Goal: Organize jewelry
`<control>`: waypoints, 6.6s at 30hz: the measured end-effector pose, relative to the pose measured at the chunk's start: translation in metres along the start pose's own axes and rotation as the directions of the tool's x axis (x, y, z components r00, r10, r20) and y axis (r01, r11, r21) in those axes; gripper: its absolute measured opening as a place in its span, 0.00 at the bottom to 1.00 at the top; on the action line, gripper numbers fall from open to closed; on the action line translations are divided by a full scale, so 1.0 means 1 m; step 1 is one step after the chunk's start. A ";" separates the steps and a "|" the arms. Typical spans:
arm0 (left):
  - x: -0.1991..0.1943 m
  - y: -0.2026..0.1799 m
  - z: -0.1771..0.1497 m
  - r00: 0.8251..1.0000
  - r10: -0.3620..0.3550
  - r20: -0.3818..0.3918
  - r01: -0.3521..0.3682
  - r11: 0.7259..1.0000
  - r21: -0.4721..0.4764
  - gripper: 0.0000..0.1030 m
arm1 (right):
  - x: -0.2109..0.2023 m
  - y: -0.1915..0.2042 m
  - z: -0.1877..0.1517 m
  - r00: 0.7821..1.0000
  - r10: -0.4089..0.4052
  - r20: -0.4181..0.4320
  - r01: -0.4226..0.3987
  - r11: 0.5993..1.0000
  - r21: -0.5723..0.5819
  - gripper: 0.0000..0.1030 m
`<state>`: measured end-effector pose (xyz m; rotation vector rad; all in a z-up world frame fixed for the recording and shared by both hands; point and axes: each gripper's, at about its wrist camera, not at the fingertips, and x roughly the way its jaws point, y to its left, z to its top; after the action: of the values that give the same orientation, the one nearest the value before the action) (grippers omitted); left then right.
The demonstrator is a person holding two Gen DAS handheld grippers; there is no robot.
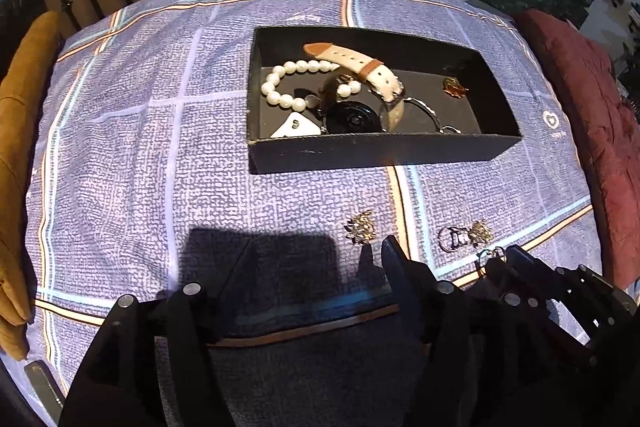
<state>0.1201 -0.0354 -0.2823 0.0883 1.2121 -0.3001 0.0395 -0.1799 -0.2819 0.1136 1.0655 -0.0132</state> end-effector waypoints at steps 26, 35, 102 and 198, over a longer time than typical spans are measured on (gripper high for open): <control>-0.007 -0.002 -0.013 0.998 0.014 0.056 -0.014 1.000 -0.006 0.34 | -0.001 -0.005 -0.003 1.000 0.012 0.007 -0.012 0.999 0.030 0.19; 0.019 0.005 0.005 0.995 0.073 0.062 -0.070 0.996 -0.059 0.63 | -0.001 -0.006 -0.004 1.000 0.009 0.006 -0.009 0.999 0.031 0.19; -0.012 0.054 0.023 0.982 0.147 0.123 -0.143 0.989 -0.039 0.72 | -0.005 -0.007 0.024 0.998 0.001 0.061 -0.002 1.000 0.031 0.58; -0.096 -0.016 0.021 0.984 0.072 0.164 -0.084 0.994 0.067 0.14 | -0.085 0.005 0.076 0.961 0.044 0.273 -0.035 0.999 -0.037 0.14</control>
<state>0.1048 -0.0377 -0.1836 0.1714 1.0341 -0.2780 0.0646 -0.1862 -0.1707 0.1008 0.7864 0.0240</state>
